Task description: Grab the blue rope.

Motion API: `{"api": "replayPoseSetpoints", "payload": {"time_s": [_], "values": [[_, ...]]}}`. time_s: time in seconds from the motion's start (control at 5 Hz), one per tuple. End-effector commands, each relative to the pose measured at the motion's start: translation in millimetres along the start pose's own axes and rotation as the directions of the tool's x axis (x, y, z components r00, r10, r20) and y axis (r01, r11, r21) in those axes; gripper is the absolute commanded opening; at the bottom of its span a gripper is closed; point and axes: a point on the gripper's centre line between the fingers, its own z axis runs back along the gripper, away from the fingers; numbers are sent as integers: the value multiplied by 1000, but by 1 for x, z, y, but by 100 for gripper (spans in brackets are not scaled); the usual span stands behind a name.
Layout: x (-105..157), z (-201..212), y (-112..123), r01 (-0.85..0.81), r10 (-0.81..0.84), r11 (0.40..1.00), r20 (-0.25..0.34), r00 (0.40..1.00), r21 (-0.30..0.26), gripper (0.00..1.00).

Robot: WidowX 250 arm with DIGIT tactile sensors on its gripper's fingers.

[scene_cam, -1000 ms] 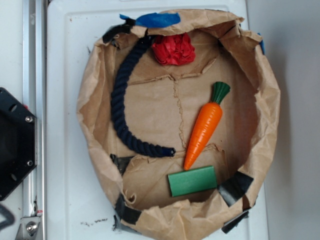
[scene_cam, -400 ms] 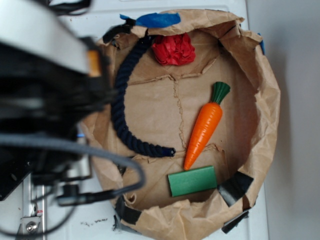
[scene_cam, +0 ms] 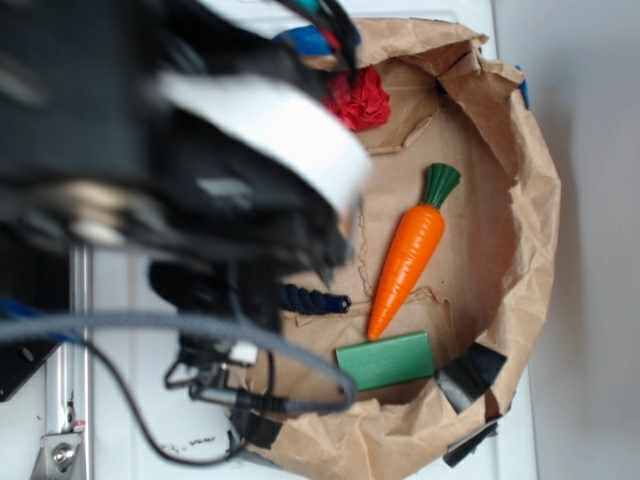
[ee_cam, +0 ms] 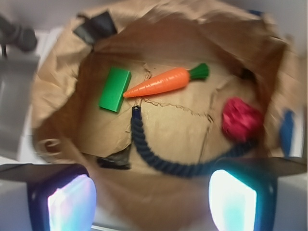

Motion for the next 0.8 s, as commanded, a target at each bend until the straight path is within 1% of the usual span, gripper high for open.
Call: {"api": "replayPoseSetpoints", "payload": {"time_s": [0.0,0.4,0.6], "values": [[5,7,-5,18,-19,1000,34,999,19,100],[5,7,-5,18,-19,1000,34,999,19,100],[7,-16,-3,9,-9,997,7,1000,75,100]]}}
